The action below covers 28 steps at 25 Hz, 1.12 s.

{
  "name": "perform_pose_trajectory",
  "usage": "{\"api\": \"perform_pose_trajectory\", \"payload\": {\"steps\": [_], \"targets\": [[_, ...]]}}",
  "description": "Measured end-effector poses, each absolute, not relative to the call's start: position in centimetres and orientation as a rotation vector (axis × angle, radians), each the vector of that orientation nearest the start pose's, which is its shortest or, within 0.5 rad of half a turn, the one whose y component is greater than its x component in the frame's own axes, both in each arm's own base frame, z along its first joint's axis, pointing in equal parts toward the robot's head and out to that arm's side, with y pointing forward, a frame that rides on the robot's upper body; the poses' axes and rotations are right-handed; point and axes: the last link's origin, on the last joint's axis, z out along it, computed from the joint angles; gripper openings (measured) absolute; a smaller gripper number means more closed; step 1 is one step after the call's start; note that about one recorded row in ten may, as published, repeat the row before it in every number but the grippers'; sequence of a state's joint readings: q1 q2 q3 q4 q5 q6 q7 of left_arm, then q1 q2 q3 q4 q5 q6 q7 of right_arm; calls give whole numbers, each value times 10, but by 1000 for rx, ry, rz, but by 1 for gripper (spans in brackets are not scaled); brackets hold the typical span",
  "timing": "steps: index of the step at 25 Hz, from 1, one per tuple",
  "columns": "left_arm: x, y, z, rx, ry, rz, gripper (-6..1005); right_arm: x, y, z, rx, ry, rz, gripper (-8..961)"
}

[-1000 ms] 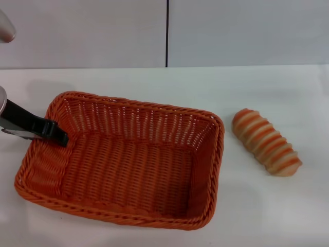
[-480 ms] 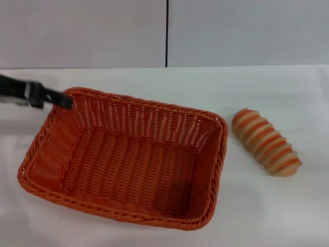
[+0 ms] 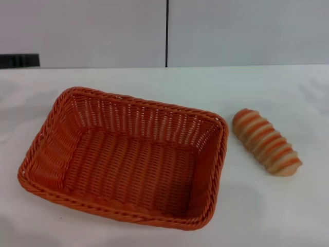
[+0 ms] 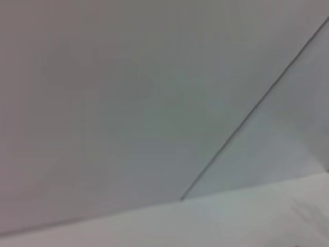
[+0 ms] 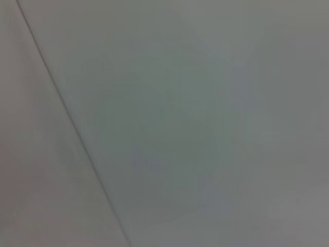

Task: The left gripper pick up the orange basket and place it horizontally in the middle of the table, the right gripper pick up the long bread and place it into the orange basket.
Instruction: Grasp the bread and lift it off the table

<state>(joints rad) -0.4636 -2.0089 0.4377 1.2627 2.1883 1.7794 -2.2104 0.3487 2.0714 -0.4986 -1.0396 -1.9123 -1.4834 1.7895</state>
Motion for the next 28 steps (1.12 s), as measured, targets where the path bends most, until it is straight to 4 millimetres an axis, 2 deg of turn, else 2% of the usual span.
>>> {"api": "perform_pose_trajectory", "payload": {"steps": [3, 5, 7, 11, 12, 14, 15, 16, 19, 20, 25, 28], "targets": [[-279, 317, 152, -2300, -1157, -587, 813, 299, 325, 125, -2194, 1043, 640, 577], [-290, 310, 151, -2283, -1061, -615, 813, 286, 327, 135, -2221, 1166, 471, 578], [-295, 307, 150, -2265, -1024, -623, 813, 283, 328, 137, -2234, 1208, 416, 580], [-313, 296, 146, -2201, -906, -625, 813, 267, 331, 137, -2327, 1401, 124, 583], [-313, 296, 146, -2201, -906, -625, 813, 267, 331, 137, -2327, 1401, 124, 583], [-317, 294, 144, -2193, -878, -631, 813, 262, 332, 131, -2362, 1450, 44, 585], [-320, 291, 141, -2189, -851, -661, 813, 257, 334, 120, -2389, 1496, -25, 586], [-320, 291, 141, -2189, -851, -661, 813, 257, 334, 120, -2389, 1496, -25, 586], [-324, 288, 142, -2162, -815, -713, 813, 253, 334, 101, -2430, 1570, -123, 589], [-324, 286, 144, -2145, -786, -736, 813, 252, 333, 89, -2442, 1626, -195, 589], [-329, 276, 148, -2092, -715, -798, 812, 256, 334, 75, -2398, 1672, -321, 593], [-331, 273, 147, -2081, -709, -812, 812, 258, 335, 70, -2394, 1683, -314, 628]]}}
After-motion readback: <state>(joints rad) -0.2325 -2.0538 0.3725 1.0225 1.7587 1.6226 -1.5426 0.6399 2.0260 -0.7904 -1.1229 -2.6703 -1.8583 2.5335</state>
